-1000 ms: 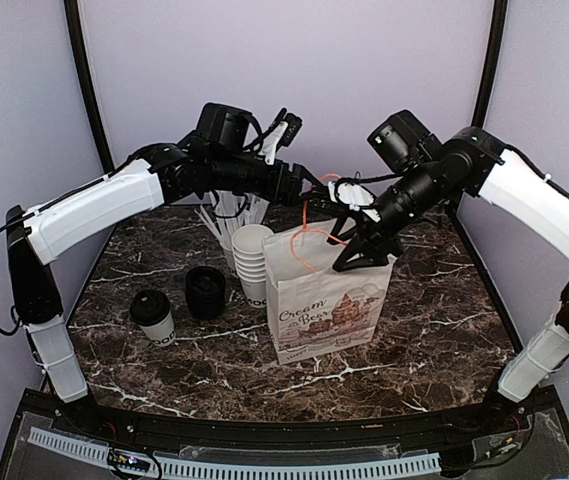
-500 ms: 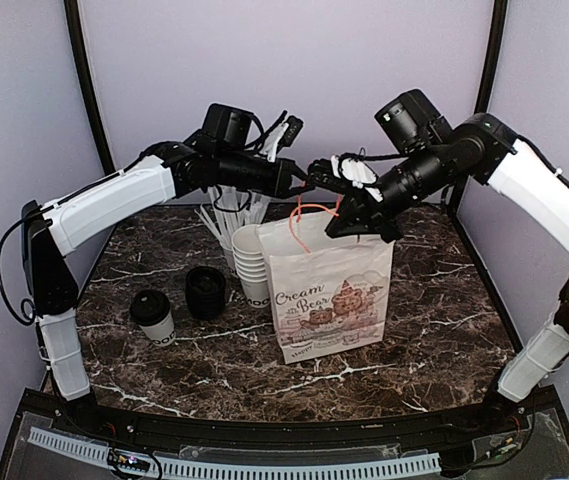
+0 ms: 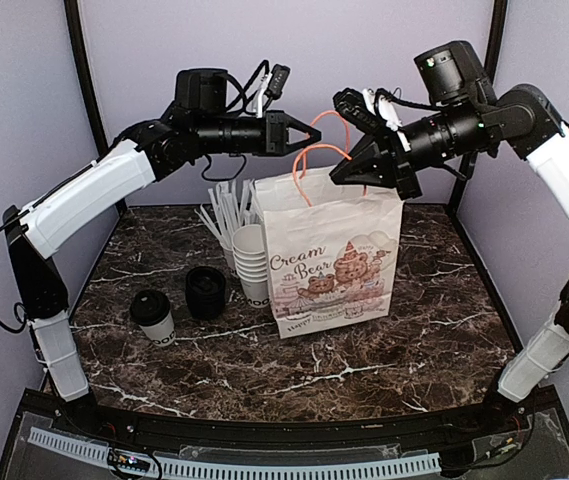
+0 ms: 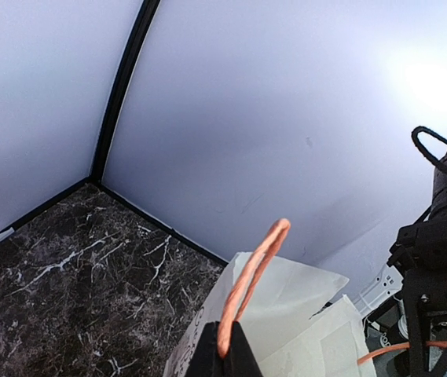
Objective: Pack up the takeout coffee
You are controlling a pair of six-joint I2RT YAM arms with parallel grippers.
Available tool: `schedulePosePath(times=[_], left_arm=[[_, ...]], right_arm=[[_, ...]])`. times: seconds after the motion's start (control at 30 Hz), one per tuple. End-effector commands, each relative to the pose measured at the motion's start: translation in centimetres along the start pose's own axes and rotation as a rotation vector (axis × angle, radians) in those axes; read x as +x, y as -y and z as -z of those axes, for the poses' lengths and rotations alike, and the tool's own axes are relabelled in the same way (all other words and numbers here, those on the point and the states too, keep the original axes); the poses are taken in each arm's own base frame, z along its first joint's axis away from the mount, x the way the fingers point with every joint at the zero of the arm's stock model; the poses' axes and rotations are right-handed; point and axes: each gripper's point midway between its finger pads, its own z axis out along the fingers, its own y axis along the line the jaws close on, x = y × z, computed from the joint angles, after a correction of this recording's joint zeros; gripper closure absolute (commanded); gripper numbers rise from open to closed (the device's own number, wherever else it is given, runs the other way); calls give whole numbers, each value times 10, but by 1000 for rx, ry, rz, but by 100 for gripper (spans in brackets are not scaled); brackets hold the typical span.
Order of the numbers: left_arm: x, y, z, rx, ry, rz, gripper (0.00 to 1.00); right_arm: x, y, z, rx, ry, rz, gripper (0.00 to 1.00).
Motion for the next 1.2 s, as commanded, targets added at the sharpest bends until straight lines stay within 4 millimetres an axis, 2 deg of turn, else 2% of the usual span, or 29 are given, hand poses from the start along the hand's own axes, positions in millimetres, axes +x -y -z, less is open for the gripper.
schedulePosePath(times=[0.0,0.7,0.93,0.97,1.0,1.03,1.07,1.1,1.13,1.17], left_arm=[[-33,31,22,48,77,-43,100],[-25,22,18,24,56,-37,100],[-18,15,14,8,42,-39,98],[-15,11,12,0,32,-35,92],[-13,8,11,-15,30,-38,74],[-9,2,9,-35,16,-30,63],[-6,-7,8,-78,10,-26,42],[-4,-12,8,-97,5,-26,33],[-2,-18,8,-125,0,-30,20],[-2,-20,8,-136,1,-32,13]], right_arm=[[-15,5,6,16,49,23,100],[-8,5,3,15,25,24,100],[6,8,-5,24,-20,13,100],[10,8,-7,25,-30,10,99],[13,8,-8,27,-38,9,90],[16,9,-10,30,-49,3,77],[18,11,-8,37,-52,-1,66],[19,13,-6,43,-51,-10,55],[19,16,-1,47,-41,-22,44],[17,18,5,47,-27,-29,39]])
